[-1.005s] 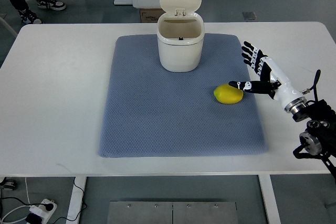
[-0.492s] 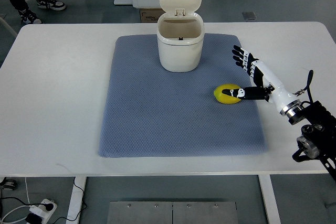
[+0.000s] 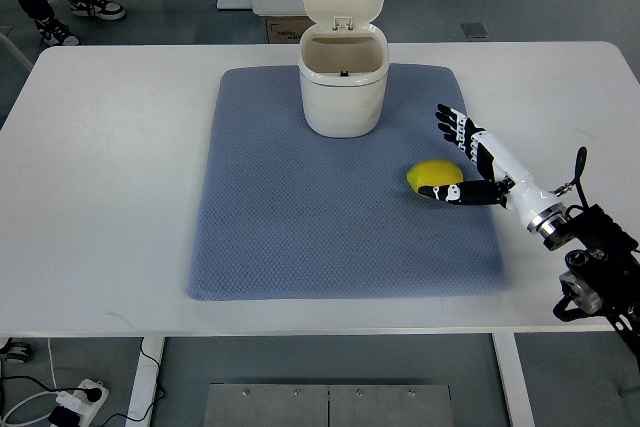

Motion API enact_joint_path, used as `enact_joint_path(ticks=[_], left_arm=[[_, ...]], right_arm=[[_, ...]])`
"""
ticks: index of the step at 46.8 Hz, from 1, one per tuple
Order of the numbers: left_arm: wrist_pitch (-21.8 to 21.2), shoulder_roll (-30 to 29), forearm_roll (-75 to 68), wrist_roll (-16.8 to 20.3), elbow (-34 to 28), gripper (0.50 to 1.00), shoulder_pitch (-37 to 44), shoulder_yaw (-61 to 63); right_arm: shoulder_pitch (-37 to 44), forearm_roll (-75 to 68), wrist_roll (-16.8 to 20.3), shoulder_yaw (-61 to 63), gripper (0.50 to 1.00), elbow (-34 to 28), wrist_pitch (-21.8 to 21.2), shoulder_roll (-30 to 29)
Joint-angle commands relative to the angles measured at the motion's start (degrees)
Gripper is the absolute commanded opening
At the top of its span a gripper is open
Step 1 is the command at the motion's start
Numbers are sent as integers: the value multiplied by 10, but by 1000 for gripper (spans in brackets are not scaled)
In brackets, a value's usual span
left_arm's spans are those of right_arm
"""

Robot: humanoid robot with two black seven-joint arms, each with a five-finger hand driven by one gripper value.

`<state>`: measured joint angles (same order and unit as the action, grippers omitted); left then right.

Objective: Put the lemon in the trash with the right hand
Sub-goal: 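Close the right hand's fingers around the yellow lemon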

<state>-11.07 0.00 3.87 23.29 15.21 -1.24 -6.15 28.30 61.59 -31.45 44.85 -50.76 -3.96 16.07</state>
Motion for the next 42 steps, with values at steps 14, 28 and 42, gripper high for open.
enact_joint_path(ticks=[14, 28, 42], left_arm=[[0, 0, 0, 0, 0, 1000, 0, 0], [0, 0, 0, 0, 0, 1000, 0, 0], [0, 0, 0, 0, 0, 1000, 0, 0]], right_arm=[[2, 0, -12, -13, 998, 44, 13, -12], [4, 0, -12, -11, 966, 51, 13, -17], [4, 0, -12, -13, 835, 55, 13, -20]])
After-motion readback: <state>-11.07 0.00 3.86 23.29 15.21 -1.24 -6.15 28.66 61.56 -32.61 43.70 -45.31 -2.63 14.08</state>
